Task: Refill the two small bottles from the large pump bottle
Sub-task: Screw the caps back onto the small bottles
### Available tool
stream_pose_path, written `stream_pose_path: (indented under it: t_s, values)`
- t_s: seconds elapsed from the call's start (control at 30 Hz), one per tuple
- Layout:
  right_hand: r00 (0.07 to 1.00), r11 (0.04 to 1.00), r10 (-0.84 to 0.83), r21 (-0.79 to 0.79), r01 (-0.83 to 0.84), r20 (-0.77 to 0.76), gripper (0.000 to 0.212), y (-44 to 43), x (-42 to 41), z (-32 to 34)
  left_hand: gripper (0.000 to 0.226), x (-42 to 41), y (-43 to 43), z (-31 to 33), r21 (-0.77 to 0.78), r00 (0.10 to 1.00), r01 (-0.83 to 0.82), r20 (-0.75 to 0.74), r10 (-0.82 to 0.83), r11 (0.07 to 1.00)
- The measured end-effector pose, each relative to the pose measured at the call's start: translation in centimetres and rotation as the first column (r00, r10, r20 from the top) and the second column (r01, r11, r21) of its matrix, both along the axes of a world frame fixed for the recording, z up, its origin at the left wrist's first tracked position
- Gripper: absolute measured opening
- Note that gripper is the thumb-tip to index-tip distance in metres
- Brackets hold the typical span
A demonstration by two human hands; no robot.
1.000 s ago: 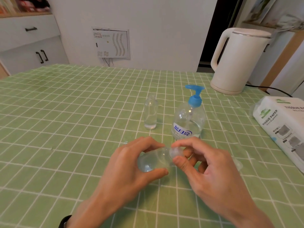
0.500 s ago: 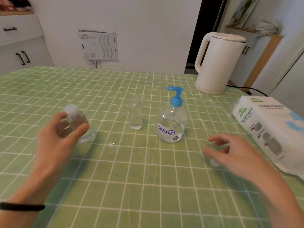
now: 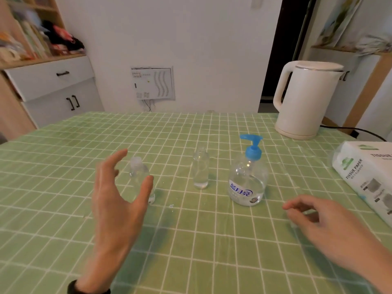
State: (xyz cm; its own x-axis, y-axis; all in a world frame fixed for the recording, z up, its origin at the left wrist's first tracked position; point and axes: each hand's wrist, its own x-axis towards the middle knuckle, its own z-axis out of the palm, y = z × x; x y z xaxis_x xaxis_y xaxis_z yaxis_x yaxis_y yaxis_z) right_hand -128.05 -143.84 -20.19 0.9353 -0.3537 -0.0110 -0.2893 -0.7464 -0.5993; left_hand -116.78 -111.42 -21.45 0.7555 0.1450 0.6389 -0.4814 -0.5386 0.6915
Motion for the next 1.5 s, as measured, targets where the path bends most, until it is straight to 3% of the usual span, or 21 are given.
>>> stream_pose_path:
  t_s: [0.07,0.1,0.2,0.33,0.5,0.67,0.9,1.1,1.27,1.4,1.5]
  values:
    - [0.999,0.999,0.028,0.033,-0.029,0.03,0.019,0.4,0.2,-0.3,0.053,-0.7,-1.6,0.6,0.076,0.977,0.057,0.199,-0.072,0.995]
    - [0.999,0.998,0.041,0.048,-0.042,0.028,0.022,0.6,0.2,-0.5,0.052,-1.0,-2.5,0.8,0.108,0.965,0.135,0.211,-0.156,0.985]
    - [0.997,0.993,0.064,0.096,-0.068,0.043,0.026,1.0,0.6,-1.0,0.062,-0.8,-5.5,0.6,0.138,0.944,0.329,-0.012,-0.33,0.934]
    - [0.992,0.985,0.089,0.14,-0.1,0.085,0.027,1.3,0.8,-1.3,0.079,1.2,-8.3,-0.4,-0.036,0.881,0.363,-0.313,-0.356,0.931]
    - [0.977,0.967,0.098,0.216,-0.138,0.189,0.027,1.6,0.9,-1.0,0.075,3.8,-9.6,-1.7,-0.092,0.821,0.37,-0.432,-0.372,0.924]
    - [0.951,0.902,0.041,0.398,-0.167,0.306,0.043,1.7,0.9,-1.0,0.046,5.2,-10.1,-2.4,-0.128,0.835,0.334,-0.419,-0.356,0.934]
    - [0.939,0.786,-0.101,0.605,-0.128,0.329,0.026,1.6,1.0,-0.9,0.039,3.2,-7.9,-1.6,-0.124,0.838,0.387,-0.366,-0.405,0.914]
    - [0.945,0.795,-0.052,0.586,-0.156,0.322,0.025,2.6,1.1,-1.5,0.04,-2.0,-5.7,-0.6,-0.135,0.801,0.482,-0.331,-0.498,0.866]
    - [0.914,0.755,-0.009,0.602,-0.26,0.407,0.027,4.6,0.7,-1.2,0.047,-5.2,-4.5,-1.1,-0.176,0.761,0.514,-0.358,-0.541,0.839]
    - [0.87,0.775,-0.04,0.564,-0.283,0.492,0.022,5.7,0.5,-0.6,0.047,-5.7,-4.2,-1.1,-0.157,0.761,0.518,-0.364,-0.537,0.841]
    - [0.828,0.713,-0.1,0.62,-0.328,0.552,0.016,6.1,0.5,-0.3,0.047,-5.8,-4.2,-1.0,-0.171,0.739,0.539,-0.375,-0.56,0.825]
